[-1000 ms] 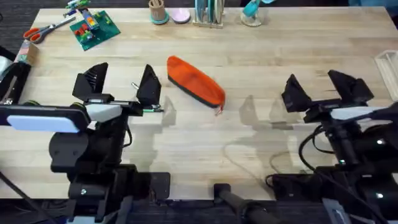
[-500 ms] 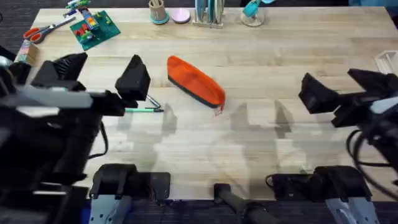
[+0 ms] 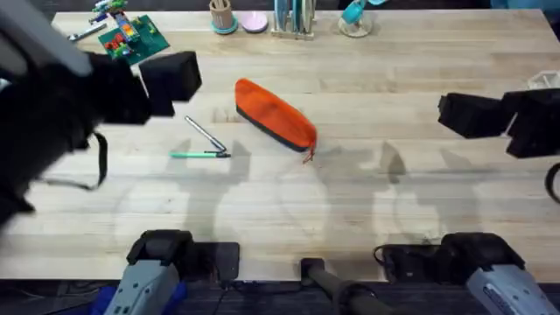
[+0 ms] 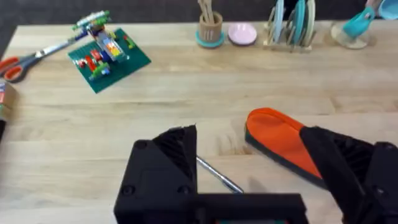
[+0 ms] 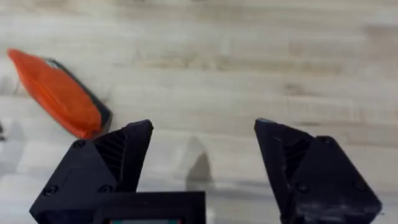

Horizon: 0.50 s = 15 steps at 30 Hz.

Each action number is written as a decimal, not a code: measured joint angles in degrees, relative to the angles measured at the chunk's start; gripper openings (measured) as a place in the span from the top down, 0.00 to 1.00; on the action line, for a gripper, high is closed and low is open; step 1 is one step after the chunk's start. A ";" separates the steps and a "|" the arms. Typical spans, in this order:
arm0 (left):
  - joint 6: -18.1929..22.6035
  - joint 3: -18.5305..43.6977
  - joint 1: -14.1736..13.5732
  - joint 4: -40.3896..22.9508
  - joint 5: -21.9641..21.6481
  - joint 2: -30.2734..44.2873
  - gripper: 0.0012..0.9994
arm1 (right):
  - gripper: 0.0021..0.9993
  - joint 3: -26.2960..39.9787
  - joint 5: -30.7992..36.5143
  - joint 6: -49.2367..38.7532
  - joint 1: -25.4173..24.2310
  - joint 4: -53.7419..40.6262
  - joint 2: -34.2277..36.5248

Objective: Unzip the bag, pick up the pens from the table one at a time and place them inside, then zip the bag closed.

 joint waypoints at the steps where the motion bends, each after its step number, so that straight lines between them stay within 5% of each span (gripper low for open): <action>1: -0.01 1.39 0.00 -0.61 0.00 1.83 0.01 | 0.00 1.40 -0.02 0.00 0.00 -1.40 1.58; 7: 0.01 8.72 0.00 -1.73 0.08 12.85 0.01 | 0.00 8.64 -0.02 0.00 0.00 -7.02 11.16; 15: 0.01 14.00 0.00 -1.78 2.57 22.90 0.01 | 0.00 9.56 -0.07 0.00 0.00 -7.78 17.10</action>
